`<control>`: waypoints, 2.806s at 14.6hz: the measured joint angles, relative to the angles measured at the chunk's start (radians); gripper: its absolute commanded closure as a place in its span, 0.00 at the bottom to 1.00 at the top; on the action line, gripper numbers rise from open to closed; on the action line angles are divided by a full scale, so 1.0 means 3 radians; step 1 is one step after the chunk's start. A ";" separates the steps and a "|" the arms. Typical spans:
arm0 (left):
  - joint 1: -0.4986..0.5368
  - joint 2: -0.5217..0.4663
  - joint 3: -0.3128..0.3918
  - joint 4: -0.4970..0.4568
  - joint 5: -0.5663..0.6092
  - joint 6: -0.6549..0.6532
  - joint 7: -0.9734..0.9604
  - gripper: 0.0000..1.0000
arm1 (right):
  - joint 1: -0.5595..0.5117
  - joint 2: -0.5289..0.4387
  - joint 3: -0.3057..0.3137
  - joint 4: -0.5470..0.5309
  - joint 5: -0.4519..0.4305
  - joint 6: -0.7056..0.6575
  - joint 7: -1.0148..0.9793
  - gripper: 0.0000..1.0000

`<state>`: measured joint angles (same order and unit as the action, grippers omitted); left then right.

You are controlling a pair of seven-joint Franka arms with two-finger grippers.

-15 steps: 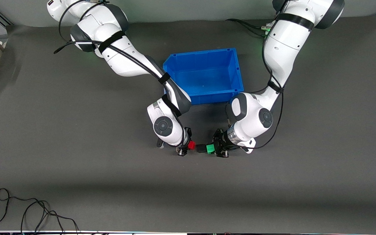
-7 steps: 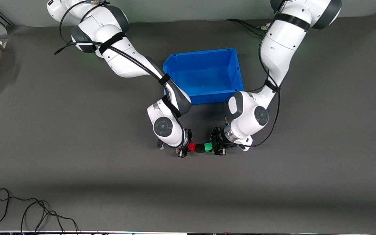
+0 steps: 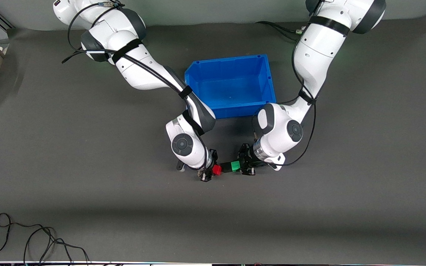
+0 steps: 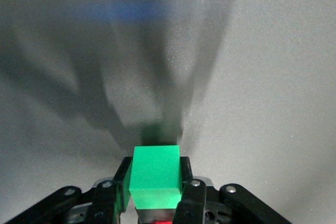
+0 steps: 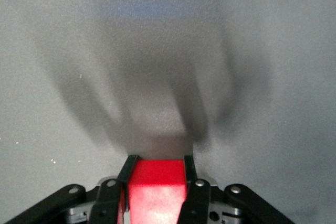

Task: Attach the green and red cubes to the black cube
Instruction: 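Press the red and green cubes against the black cube's sides, then open both grippers and lift them away from the joined cubes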

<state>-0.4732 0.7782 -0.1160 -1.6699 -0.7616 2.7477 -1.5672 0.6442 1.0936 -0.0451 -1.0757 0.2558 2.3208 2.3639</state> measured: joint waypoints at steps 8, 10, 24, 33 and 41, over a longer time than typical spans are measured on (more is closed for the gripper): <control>-0.0030 0.0000 -0.0003 0.0042 0.0000 0.0011 0.0000 1.00 | 0.0019 0.0003 0.0001 0.0007 -0.0108 -0.0004 0.0002 1.00; -0.0031 0.0000 -0.0003 0.0046 0.0000 0.0011 0.0000 1.00 | 0.0020 0.0003 0.0002 0.0008 -0.0115 -0.0005 0.0002 1.00; -0.0043 0.0000 -0.0003 0.0048 0.0012 0.0011 0.0007 0.57 | 0.0012 0.0004 0.0002 0.0012 -0.0120 -0.0012 -0.0227 0.99; -0.0069 0.0000 -0.0003 0.0050 0.0013 0.0011 0.0007 0.00 | -0.0044 0.0007 0.0001 0.0033 -0.0120 -0.0071 -0.0491 0.99; 0.0010 -0.0007 0.0066 0.0058 0.0100 0.0012 0.0017 0.00 | -0.0046 0.0025 -0.0003 0.0056 -0.0123 -0.0086 -0.0728 0.01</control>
<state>-0.4703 0.7760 -0.0961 -1.6524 -0.7317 2.7514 -1.5622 0.6304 1.1011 -0.0461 -1.0590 0.2190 2.2949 2.1454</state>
